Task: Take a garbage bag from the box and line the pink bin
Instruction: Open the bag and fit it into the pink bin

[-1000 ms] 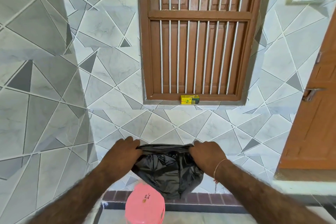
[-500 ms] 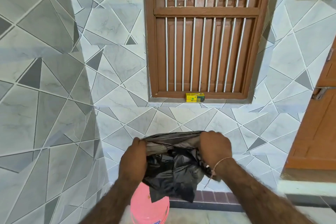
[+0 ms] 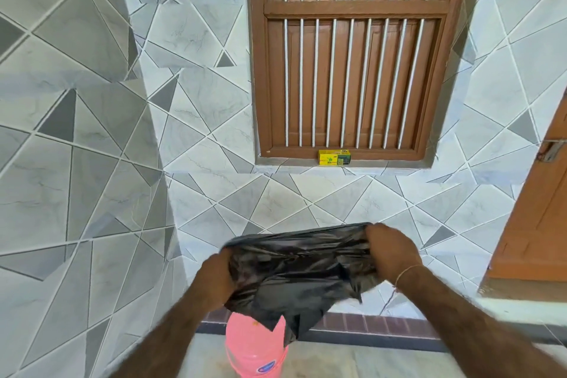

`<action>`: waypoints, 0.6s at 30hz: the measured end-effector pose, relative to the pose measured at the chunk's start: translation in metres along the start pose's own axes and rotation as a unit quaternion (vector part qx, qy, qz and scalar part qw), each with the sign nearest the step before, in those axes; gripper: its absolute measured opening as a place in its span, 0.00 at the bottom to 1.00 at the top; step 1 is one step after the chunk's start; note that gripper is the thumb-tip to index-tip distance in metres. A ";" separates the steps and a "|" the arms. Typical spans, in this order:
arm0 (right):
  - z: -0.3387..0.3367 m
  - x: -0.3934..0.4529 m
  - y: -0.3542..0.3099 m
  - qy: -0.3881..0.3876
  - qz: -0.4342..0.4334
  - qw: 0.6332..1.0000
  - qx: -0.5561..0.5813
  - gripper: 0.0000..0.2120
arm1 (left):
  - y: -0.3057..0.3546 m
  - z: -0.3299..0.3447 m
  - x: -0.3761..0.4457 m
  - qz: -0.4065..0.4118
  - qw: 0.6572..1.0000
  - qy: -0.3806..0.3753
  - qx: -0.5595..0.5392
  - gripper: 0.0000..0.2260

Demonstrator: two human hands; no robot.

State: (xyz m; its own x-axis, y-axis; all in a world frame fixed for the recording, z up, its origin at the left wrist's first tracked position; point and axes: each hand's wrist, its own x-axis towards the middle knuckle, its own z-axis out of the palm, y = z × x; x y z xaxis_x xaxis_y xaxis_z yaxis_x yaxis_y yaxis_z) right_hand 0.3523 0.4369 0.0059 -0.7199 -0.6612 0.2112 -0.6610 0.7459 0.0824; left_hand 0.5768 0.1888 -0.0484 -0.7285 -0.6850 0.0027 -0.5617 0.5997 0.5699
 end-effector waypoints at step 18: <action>-0.027 0.033 0.040 0.017 0.080 0.997 0.008 0.15 | 0.007 -0.091 0.037 -0.011 0.968 0.064 0.241 0.21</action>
State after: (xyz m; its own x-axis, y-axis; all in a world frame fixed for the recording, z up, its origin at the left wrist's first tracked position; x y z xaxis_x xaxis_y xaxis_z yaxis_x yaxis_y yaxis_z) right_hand 0.3079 0.4471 0.0426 -0.8082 -0.5313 0.2542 -0.5425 0.8395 0.0298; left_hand 0.5819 0.1302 0.0299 -0.6768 -0.7271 0.1147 -0.7171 0.6865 0.1205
